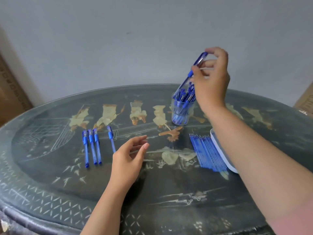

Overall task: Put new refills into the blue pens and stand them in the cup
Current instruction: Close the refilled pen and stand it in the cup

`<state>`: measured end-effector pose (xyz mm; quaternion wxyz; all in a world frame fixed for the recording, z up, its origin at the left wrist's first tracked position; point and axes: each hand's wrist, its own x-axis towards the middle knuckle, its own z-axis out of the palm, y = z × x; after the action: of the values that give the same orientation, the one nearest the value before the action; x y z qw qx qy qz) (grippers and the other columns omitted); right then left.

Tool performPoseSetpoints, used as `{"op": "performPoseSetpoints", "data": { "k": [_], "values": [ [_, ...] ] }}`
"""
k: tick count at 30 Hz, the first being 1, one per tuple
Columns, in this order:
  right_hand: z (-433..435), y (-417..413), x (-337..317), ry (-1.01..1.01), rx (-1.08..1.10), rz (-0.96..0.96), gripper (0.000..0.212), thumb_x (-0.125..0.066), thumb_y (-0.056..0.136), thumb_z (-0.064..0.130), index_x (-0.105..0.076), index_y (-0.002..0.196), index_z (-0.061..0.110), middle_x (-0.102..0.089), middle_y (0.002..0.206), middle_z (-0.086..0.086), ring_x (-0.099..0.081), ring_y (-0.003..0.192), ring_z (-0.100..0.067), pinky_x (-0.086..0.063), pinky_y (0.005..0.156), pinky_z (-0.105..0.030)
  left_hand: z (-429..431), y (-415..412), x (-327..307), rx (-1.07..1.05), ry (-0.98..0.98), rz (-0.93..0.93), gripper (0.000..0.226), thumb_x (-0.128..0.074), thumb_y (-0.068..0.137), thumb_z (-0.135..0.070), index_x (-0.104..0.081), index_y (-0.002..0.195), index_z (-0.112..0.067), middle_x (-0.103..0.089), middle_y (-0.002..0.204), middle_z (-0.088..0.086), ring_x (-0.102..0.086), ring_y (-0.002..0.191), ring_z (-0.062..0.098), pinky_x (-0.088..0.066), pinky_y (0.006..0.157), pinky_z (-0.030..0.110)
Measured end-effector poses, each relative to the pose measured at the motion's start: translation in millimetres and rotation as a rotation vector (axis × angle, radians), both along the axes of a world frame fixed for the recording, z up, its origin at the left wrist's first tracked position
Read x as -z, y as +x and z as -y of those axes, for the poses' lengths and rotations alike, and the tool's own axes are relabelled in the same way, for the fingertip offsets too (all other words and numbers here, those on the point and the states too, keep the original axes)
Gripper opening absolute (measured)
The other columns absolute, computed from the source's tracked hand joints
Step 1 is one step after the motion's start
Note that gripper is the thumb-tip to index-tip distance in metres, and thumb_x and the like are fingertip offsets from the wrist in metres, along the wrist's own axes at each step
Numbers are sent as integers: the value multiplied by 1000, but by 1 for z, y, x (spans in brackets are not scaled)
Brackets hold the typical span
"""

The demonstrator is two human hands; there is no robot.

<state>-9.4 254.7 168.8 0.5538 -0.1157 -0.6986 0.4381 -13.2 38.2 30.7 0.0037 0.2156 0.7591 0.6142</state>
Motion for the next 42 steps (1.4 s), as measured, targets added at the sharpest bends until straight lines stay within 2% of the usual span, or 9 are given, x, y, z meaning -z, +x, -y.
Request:
{"op": "performPoseSetpoints", "data": {
  "k": [5, 8, 16, 24, 28, 32, 36, 39, 42],
  "values": [
    [-20, -22, -1, 108, 98, 63, 28, -61, 89, 2, -54, 114, 13, -57, 77, 12, -62, 73, -11, -54, 73, -31, 2, -2, 4, -12, 17, 14, 20, -66, 91, -21, -70, 109, -30, -73, 96, -18, -66, 94, -4, -52, 80, 12],
    [-29, -26, 16, 179, 118, 220, 21, -61, 91, 8, -57, 112, 13, -61, 73, 9, -64, 76, -19, -53, 75, -38, 2, -4, 5, -7, 17, 17, 21, -66, 91, -22, -69, 109, -31, -72, 97, -22, -66, 95, -4, -51, 81, 11],
    [-42, -39, 35, 220, 162, 464, 12, -65, 92, 24, -65, 101, 15, -72, 80, -6, -66, 83, -24, -53, 75, -36, 1, -6, 8, 6, -9, -5, 22, -65, 92, -19, -69, 110, -32, -72, 97, -18, -65, 95, -4, -48, 75, 7],
    [-53, -52, 39, 390, 275, 680, 18, -56, 95, 23, -71, 95, 12, -72, 99, -4, -52, 103, -33, -44, 83, -36, 1, -9, 7, 11, -32, -15, 22, -64, 93, -20, -69, 111, -32, -71, 99, -18, -64, 95, -6, -48, 75, 6],
    [-52, -52, 39, 407, 264, 655, 18, -54, 95, 22, -68, 98, 12, -71, 100, -4, -54, 103, -31, -42, 86, -35, 0, -8, 6, 16, -35, -11, 21, -65, 92, -21, -69, 111, -30, -72, 99, -17, -64, 95, -6, -48, 75, 6],
    [-37, -39, 37, 445, 269, 459, 20, -52, 93, 16, -65, 107, 9, -68, 104, -8, -54, 104, -32, -35, 89, -34, -1, -3, 3, -15, 22, -17, 21, -64, 93, -20, -69, 109, -32, -72, 100, -19, -64, 97, -3, -52, 79, 12],
    [26, -22, 50, 512, 198, 234, 15, -54, 86, 13, -66, 94, 10, -67, 90, -6, -55, 90, -30, -33, 81, -30, 8, 2, -4, -105, 95, -44, 18, -62, 94, -21, -69, 107, -32, -71, 100, -20, -65, 96, 0, -52, 82, 17],
    [82, -20, 82, 415, -9, 413, 8, -60, 89, 13, -67, 87, 13, -65, 85, -2, -56, 89, -25, -38, 81, -30, 25, 4, -9, -289, 181, -90, 16, -61, 95, -18, -69, 102, -30, -72, 95, -17, -66, 91, 0, -51, 80, 15],
    [123, -24, 115, 299, -144, 686, 13, -62, 92, 23, -71, 91, 14, -69, 88, -1, -59, 92, -23, -46, 83, -36, 46, 2, -7, -505, 239, -99, 15, -60, 95, -16, -70, 99, -26, -72, 93, -12, -66, 86, 3, -53, 79, 22]
  ]
}}
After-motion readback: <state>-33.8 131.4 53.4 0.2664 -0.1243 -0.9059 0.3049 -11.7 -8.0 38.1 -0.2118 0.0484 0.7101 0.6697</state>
